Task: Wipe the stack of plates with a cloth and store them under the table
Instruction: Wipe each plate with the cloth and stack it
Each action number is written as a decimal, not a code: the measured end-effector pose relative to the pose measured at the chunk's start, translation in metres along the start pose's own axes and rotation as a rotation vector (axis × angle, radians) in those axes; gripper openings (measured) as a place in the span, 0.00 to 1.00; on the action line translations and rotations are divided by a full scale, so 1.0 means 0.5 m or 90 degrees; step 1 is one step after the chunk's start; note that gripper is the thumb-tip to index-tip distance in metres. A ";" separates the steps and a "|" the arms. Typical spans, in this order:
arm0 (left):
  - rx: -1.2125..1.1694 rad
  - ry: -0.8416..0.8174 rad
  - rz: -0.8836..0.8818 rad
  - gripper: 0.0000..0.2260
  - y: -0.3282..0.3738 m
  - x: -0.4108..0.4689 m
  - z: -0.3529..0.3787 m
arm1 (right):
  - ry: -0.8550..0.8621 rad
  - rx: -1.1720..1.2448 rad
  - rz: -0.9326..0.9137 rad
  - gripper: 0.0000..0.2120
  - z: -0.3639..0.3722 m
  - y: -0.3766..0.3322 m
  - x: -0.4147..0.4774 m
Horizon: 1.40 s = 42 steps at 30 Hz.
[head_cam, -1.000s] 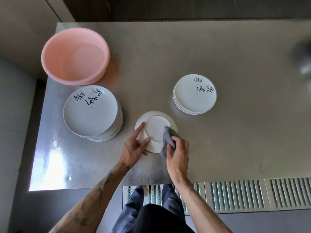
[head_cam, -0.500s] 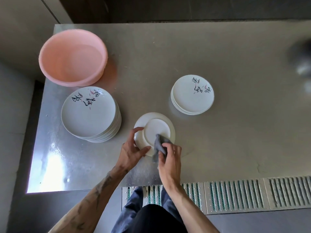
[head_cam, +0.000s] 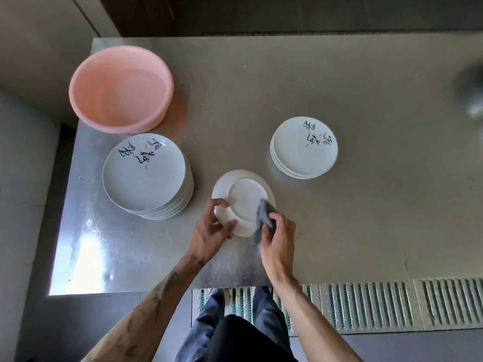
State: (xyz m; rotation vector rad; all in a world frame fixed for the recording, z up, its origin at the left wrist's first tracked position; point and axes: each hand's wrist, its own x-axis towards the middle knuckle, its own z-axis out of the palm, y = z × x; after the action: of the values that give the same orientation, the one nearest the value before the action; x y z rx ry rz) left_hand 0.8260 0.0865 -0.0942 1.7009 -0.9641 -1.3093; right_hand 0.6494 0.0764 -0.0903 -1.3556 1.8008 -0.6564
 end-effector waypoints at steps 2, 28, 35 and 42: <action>-0.005 0.001 -0.005 0.11 0.003 0.005 -0.002 | 0.015 -0.006 0.018 0.11 -0.004 -0.003 0.012; -0.078 0.111 0.137 0.19 0.143 0.072 0.010 | 0.015 0.000 -0.014 0.09 -0.071 -0.039 0.049; 0.057 0.112 0.232 0.08 0.256 0.159 0.030 | 0.023 -0.007 -0.012 0.10 -0.097 -0.035 0.091; 0.225 0.074 0.316 0.08 0.287 0.235 0.107 | 0.025 0.021 -0.012 0.09 -0.110 -0.033 0.130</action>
State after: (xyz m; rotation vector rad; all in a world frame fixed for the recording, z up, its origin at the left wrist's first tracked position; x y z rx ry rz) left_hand 0.7799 -0.0859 -0.0204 1.6206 -1.4966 -0.7385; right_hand 0.6047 0.0069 -0.0640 -1.3480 1.8026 -0.7246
